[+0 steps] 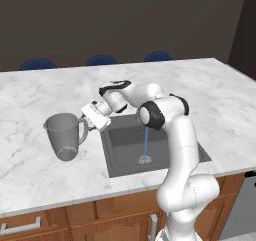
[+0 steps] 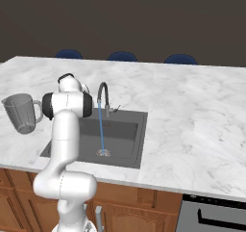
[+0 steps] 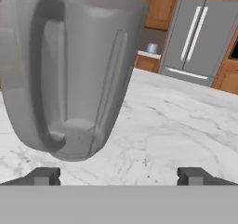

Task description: Turn on the sink faucet and place the jug under the water for a few seconds to fill it up.

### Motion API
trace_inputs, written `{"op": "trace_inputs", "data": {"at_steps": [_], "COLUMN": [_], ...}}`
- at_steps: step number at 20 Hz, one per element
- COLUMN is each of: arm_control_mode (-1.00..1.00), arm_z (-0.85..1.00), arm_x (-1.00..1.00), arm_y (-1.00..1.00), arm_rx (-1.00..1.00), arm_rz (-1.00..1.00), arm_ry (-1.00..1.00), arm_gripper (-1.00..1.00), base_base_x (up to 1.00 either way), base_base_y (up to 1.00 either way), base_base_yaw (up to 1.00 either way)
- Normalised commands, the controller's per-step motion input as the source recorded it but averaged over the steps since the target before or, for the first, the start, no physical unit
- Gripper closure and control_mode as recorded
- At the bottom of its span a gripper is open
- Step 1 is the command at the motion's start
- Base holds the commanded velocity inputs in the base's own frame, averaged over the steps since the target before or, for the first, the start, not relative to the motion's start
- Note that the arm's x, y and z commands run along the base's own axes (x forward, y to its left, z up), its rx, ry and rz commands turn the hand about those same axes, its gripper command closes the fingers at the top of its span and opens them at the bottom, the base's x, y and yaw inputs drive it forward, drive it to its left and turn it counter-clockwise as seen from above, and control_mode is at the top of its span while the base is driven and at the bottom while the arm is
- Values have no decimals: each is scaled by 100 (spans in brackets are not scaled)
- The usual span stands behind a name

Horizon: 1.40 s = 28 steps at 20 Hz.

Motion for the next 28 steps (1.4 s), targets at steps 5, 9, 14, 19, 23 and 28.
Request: {"op": "trace_inputs", "data": {"at_steps": [5,9,14,19,23,28], "arm_control_mode": [-100,-100,-100,-100,-100,-100], "arm_z": [3,1,0,0,3,3], "arm_x": [-45,-28,-11,-9,0,0], "arm_y": [1,7,5,1,7,4], "arm_rx": [1,0,0,0,0,0], "arm_rz": [-2,-5,-4,-3,-3,-1], "arm_ry": [0,0,1,2,4,5], "arm_gripper": [-100,-100,-100,-100,-100,-100], "base_base_x": [0,0,0,0,0,0], "base_base_y": [0,0,0,0,0,0], "base_base_yaw": [0,0,0,0,0,0]}}
